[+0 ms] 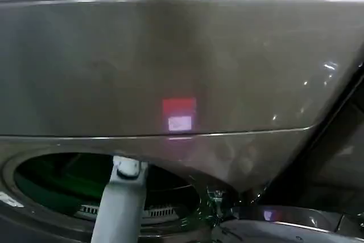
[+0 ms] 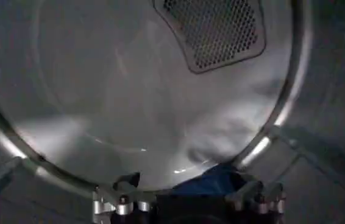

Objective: Grasp the clothes from the dryer.

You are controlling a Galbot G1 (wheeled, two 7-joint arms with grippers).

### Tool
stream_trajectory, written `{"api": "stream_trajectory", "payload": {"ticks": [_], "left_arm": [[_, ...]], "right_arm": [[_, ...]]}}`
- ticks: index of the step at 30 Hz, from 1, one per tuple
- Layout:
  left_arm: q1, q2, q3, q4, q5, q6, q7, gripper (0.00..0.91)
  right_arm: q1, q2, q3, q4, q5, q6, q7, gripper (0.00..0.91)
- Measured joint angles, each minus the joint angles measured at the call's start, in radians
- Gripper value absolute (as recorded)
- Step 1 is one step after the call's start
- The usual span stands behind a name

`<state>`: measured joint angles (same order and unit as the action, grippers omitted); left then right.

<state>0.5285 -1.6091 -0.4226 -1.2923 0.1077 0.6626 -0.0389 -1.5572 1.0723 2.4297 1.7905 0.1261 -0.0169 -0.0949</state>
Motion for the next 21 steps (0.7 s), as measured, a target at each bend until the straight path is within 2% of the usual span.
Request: {"api": "stream_trajectory", "payload": {"ticks": [12, 21], "left_arm": [[-0.155, 0.0, -0.042, 0.289, 0.051, -0.129, 0.039, 0.907], [-0.251, 0.0, -0.065, 0.44, 0.234, -0.201, 0.151, 0.907]], "right_arm": [[0.007, 0.0, -0.006, 0.0, 0.001, -0.001, -0.003, 0.907], [0.005, 0.003, -0.009, 0.003, 0.005, 0.0, -0.004, 0.907]]}}
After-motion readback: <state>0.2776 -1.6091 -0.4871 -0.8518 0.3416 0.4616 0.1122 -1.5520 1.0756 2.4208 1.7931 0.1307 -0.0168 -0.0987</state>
